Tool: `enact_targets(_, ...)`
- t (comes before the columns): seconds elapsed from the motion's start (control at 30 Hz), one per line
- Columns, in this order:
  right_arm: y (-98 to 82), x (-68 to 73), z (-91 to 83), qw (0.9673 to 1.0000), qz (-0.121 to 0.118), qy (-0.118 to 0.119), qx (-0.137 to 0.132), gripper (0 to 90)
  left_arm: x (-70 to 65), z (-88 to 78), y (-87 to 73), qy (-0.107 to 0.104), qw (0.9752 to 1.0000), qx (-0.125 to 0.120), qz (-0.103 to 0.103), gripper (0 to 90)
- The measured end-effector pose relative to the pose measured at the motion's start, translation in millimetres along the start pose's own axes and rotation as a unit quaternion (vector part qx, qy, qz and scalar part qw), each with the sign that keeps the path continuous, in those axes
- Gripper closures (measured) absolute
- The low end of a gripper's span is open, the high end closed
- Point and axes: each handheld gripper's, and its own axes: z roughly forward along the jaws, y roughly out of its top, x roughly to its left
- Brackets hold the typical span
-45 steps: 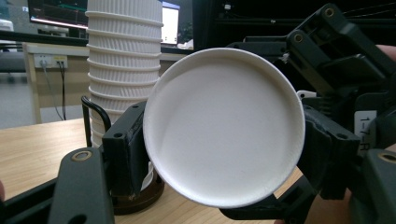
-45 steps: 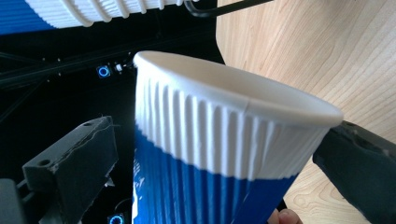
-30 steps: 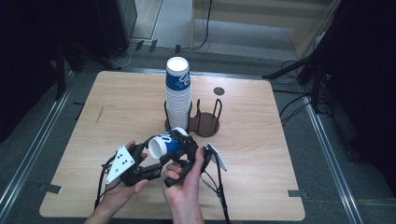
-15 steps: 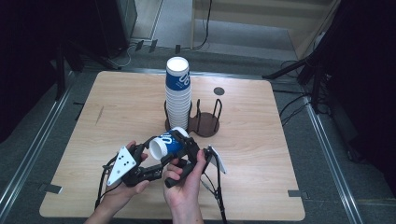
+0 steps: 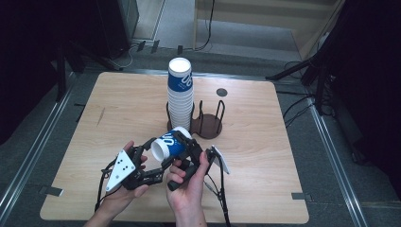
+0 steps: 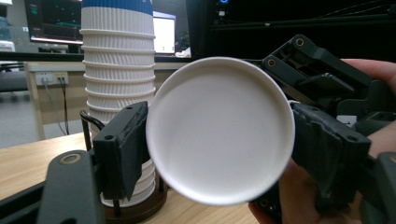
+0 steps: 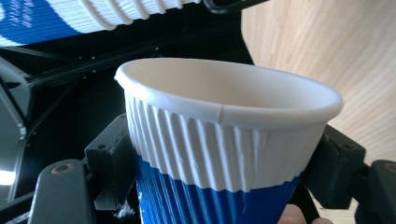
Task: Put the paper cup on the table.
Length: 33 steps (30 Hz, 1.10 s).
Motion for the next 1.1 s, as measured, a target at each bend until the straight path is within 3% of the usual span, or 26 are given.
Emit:
enact_targets(0.27, 6.4, 3.5, -0.3, 0.9999, -0.009, 0.013, -0.004, 22.5, 3.0, -2.4, 1.1, -0.008, 0.9999, -0.001, -0.007, 18.6)
enact_targets(0.7, 14.8, 10.1, -5.4, 0.9996, -0.022, 0.012, -0.014, 22.6, 4.5, -4.5, 1.3, -0.015, 0.9998, 0.01, -0.013, 9.5)
enact_targets(0.77, 15.6, 11.2, -6.2, 0.9991, -0.035, 0.013, -0.02, 22.7, 4.6, -4.9, 1.5, -0.015, 0.9997, 0.012, -0.015, 9.3)
enact_targets(0.87, 16.6, 13.8, -7.3, 0.9988, -0.042, 0.013, -0.023, 22.7, 4.0, -5.7, 1.3, -0.023, 0.9993, 0.016, -0.026, 1.8)
enact_targets(1.1, 16.1, 21.1, -10.5, 0.9961, -0.08, 0.012, -0.036, 22.7, 5.7, -6.9, 0.1, -0.013, 0.9989, 0.034, -0.028, 0.0)
